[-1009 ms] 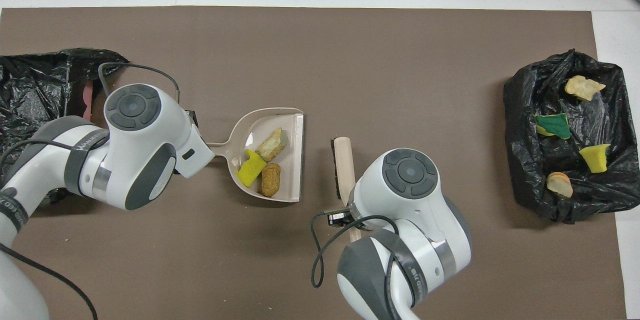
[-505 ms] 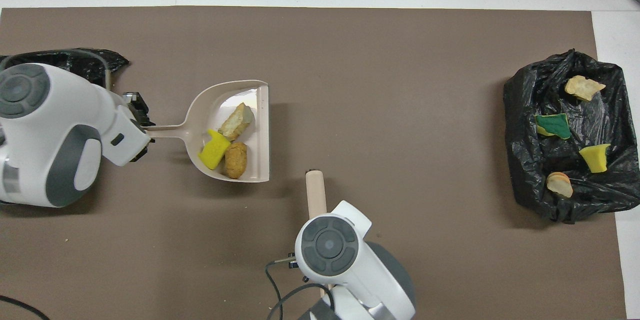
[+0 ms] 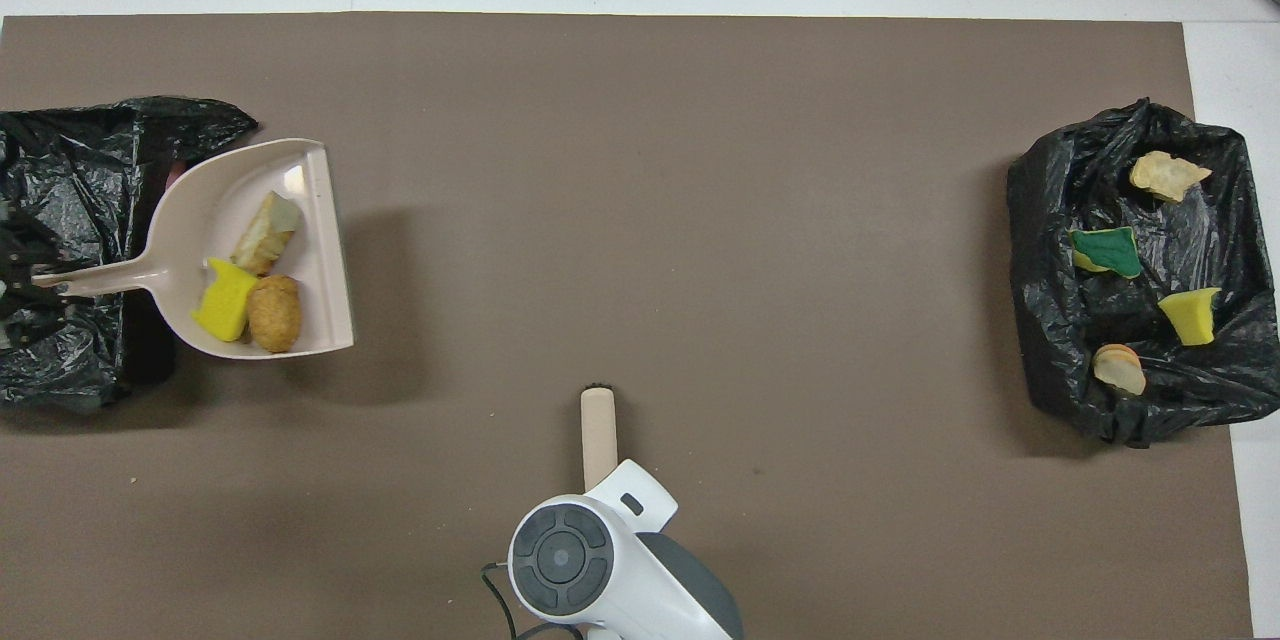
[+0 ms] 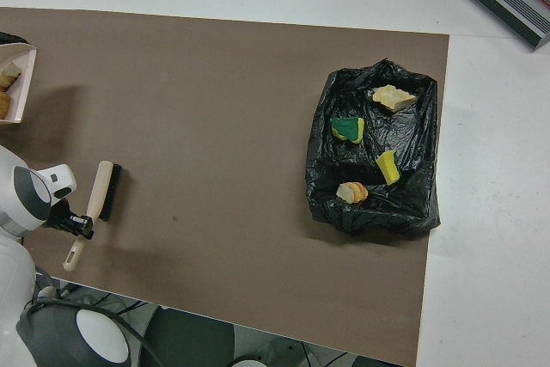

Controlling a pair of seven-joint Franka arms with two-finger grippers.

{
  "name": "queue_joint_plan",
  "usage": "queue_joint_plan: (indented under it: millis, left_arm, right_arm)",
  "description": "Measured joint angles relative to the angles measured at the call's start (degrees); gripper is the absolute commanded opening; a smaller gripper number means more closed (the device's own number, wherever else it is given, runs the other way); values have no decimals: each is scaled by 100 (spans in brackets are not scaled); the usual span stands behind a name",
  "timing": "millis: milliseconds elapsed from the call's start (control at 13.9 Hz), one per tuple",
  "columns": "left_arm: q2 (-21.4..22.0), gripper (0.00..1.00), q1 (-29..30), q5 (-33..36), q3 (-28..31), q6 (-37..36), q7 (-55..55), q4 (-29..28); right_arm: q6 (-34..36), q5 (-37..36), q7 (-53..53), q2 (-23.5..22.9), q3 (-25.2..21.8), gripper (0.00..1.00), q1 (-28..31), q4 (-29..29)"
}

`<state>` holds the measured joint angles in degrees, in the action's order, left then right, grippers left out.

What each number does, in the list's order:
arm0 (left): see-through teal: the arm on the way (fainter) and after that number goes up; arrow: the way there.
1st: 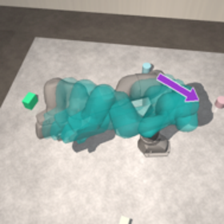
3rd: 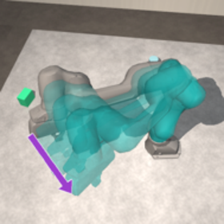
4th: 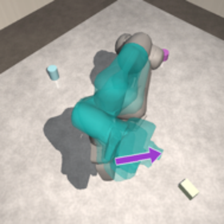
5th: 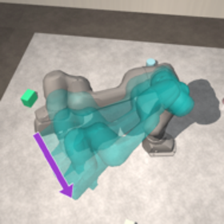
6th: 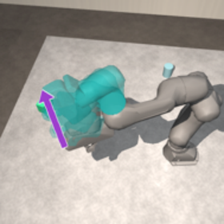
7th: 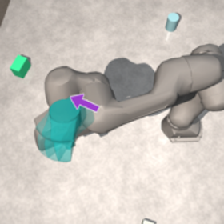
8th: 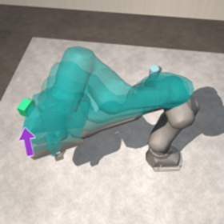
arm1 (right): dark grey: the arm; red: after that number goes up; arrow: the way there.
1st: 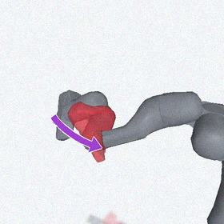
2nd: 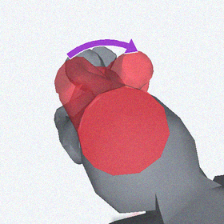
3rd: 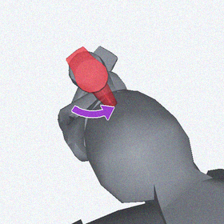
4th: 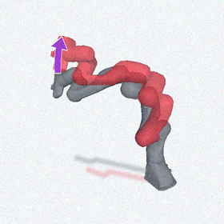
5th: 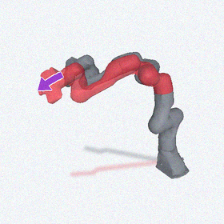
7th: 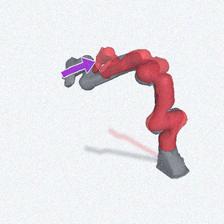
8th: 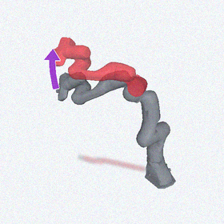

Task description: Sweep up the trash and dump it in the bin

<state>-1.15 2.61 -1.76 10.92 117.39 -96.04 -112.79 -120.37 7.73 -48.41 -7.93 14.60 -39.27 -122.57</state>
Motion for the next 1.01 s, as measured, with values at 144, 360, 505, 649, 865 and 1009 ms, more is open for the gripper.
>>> queue_joint_plan:
  millis: [144,360,505,649,865,1009]
  left_arm:
    - [0,0,7,-61,466,0,-280,180]
    - [-106,0,14,-64,1022,4,-603,551]
    - [-374,0,111,-60,1285,1,-1001,1038]
    - [-757,0,362,72,1314,-17,-1369,1615]
    - [-1264,0,459,654,1301,-73,-1782,2331]
    - [-1505,0,474,960,1298,-54,-2056,2658]
  right_arm:
    - [86,-9,-3,-8,-26,100,5,71]
    - [498,-168,-3,2,-62,100,86,429]
    - [1135,-348,100,29,-73,100,348,904]
    - [1851,-370,522,92,-80,100,797,1469]
    - [2655,-403,1470,165,-102,100,1441,2151]
    - [3021,-452,2219,193,-121,100,1906,2477]
